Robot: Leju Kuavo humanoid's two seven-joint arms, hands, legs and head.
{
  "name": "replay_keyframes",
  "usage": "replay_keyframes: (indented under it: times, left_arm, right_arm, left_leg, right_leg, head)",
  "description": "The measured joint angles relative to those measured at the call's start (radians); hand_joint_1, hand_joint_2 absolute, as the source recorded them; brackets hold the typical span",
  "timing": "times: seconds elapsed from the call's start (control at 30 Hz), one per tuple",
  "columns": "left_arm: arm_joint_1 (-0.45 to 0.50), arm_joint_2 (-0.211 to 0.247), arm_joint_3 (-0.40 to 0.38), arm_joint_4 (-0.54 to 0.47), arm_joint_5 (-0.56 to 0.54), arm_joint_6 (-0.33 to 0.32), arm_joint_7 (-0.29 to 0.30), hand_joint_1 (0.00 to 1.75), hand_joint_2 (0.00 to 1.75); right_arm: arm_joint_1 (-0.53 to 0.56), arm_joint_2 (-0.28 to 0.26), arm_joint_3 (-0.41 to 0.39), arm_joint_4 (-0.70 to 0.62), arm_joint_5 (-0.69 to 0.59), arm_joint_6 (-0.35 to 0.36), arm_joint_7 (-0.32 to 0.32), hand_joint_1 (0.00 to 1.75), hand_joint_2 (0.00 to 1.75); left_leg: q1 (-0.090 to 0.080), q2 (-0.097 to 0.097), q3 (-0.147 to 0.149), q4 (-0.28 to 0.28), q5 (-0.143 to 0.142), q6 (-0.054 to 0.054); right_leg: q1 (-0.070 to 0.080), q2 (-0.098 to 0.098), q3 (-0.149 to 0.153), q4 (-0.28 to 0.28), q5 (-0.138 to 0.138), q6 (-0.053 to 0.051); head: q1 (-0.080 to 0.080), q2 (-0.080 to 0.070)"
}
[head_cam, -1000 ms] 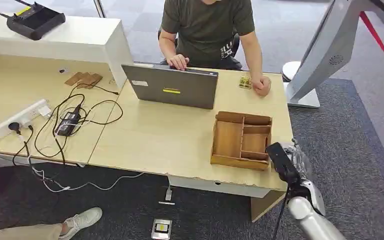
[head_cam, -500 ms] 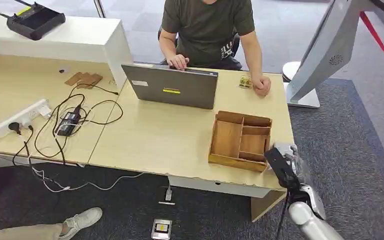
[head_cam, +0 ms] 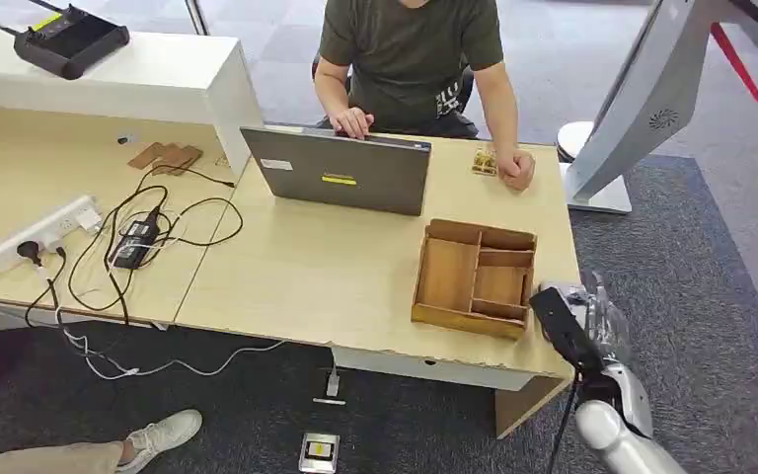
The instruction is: Pass the card to the sensor for recognition and then transmit it.
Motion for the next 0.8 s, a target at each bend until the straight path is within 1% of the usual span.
replay_keyframes:
  times: [0.1,0.2,0.27,0.33,0.47,0.57,0.67,0.8]
  left_arm:
    - [0.0,0.0,0.0,0.0,-0.001,0.0,-0.003,0.0,1.75]
    - [0.0,0.0,-0.005,0.0,-0.006,-0.006,-0.012,0.0,1.75]
    - [0.0,0.0,-0.01,0.0,-0.01,-0.014,-0.018,0.0,1.75]
    - [-0.003,0.0,-0.016,0.0,-0.02,-0.022,-0.019,0.0,1.75]
    - [-0.024,0.0,-0.031,0.0,-0.041,-0.035,0.002,0.0,1.75]
    - [-0.032,0.0,-0.037,0.0,-0.046,-0.039,0.01,0.0,1.75]
    - [-0.032,0.0,-0.043,0.0,-0.053,-0.04,0.018,0.0,1.75]
    - [-0.052,-0.001,-0.058,0.0,-0.07,-0.042,0.039,0.0,1.75]
  right_arm:
    - [0.004,-0.005,-0.016,-0.059,0.052,0.001,0.0,1.75,1.75]
    - [-0.002,-0.006,-0.031,-0.121,0.086,0.03,0.0,1.75,1.75]
    - [-0.02,-0.003,-0.032,-0.154,0.099,0.069,-0.006,1.75,1.75]
    - [-0.055,0.009,-0.029,-0.169,0.116,0.131,-0.013,1.75,1.75]
    - [-0.145,0.061,-0.016,-0.164,0.174,0.222,-0.018,1.75,1.75]
    - [-0.168,0.08,-0.005,-0.156,0.192,0.247,-0.019,1.75,1.75]
    - [-0.176,0.097,0.002,-0.143,0.197,0.262,-0.019,1.75,1.75]
    - [-0.235,0.131,0.006,-0.108,0.174,0.303,-0.03,1.75,1.75]
  left_leg:
    - [0.0,0.0,0.0,0.0,0.0,0.0]
    - [0.0,0.0,0.0,0.0,0.0,0.0]
    - [0.0,0.0,0.0,0.0,0.0,0.0]
    - [0.0,0.0,0.0,0.0,0.0,0.0]
    - [0.0,0.0,0.0,0.0,0.002,-0.001]
    - [0.001,-0.003,0.0,0.0,0.002,-0.001]
    - [0.0,-0.002,-0.003,0.0,0.002,-0.001]
    - [0.0,-0.001,-0.003,0.0,0.002,-0.001]
  right_leg:
    - [0.0,0.0,0.0,0.0,0.0,0.0]
    - [0.0,0.0,0.0,0.0,0.0,0.0]
    - [0.0,0.0,0.0,0.001,0.0,0.0]
    - [0.0,0.0,0.0,0.001,0.0,0.0]
    - [0.0,0.0,0.0,0.001,0.0,0.0]
    - [0.001,-0.002,0.001,0.001,0.0,0.0]
    - [0.001,0.0,-0.001,0.001,0.001,0.0]
    - [0.0,0.0,-0.002,0.001,0.001,0.0]
  head:
    - [0.0,0.0]
    - [0.0,0.0]
    - [0.0,0.0]
    - [0.0,0.0]
    - [0.0,0.0]
    - [0.0,0.0]
    - [0.0,0.0]
    - [0.0,0.0]
